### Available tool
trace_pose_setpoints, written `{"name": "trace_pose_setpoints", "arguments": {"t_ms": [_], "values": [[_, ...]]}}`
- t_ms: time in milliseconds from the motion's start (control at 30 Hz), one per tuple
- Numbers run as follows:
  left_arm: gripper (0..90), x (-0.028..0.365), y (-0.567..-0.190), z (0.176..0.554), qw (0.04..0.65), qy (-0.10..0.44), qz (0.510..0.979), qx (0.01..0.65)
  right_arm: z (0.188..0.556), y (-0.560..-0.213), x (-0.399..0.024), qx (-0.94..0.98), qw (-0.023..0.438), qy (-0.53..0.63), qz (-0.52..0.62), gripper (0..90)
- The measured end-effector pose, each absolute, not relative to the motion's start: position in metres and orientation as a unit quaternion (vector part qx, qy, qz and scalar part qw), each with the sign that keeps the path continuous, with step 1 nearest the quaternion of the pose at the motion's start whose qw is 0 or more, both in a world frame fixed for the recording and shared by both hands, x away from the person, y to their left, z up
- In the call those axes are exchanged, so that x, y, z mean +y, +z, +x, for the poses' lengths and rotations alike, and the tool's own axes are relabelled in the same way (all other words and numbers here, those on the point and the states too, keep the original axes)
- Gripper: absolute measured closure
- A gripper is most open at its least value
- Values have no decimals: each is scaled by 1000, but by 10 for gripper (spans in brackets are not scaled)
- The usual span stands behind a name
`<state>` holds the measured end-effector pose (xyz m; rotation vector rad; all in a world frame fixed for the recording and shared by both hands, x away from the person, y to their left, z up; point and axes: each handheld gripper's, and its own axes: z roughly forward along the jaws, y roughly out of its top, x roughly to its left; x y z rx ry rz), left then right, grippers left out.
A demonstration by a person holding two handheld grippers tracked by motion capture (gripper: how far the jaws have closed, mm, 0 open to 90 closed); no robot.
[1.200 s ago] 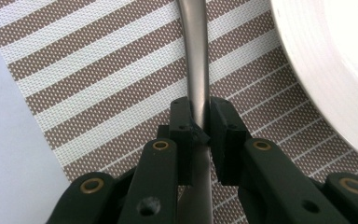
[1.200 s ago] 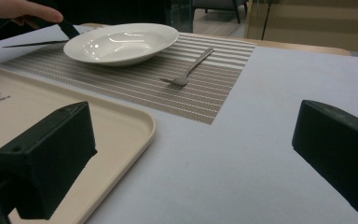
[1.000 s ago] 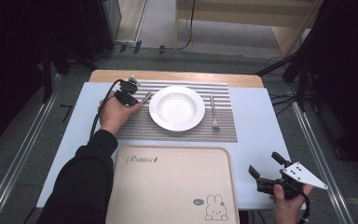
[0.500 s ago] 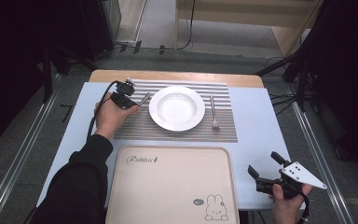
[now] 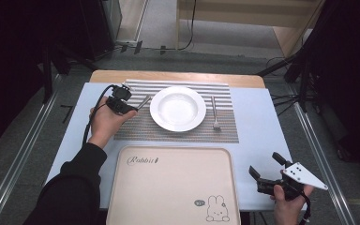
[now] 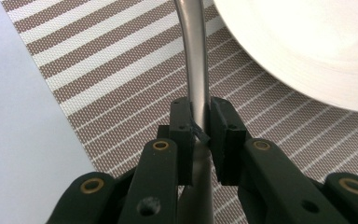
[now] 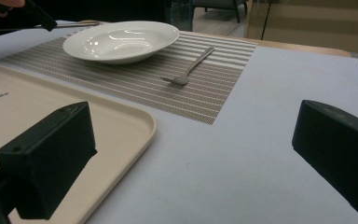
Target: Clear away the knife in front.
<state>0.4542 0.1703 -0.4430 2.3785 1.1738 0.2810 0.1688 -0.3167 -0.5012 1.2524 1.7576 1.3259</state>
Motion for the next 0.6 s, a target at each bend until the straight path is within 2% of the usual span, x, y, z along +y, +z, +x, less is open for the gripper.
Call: {"name": "trace_pose_setpoints", "arguments": {"t_ms": [600], "values": [[804,174,-433,413,269,103,869,402,169,-501,-316,662,300,498,472,0]]}}
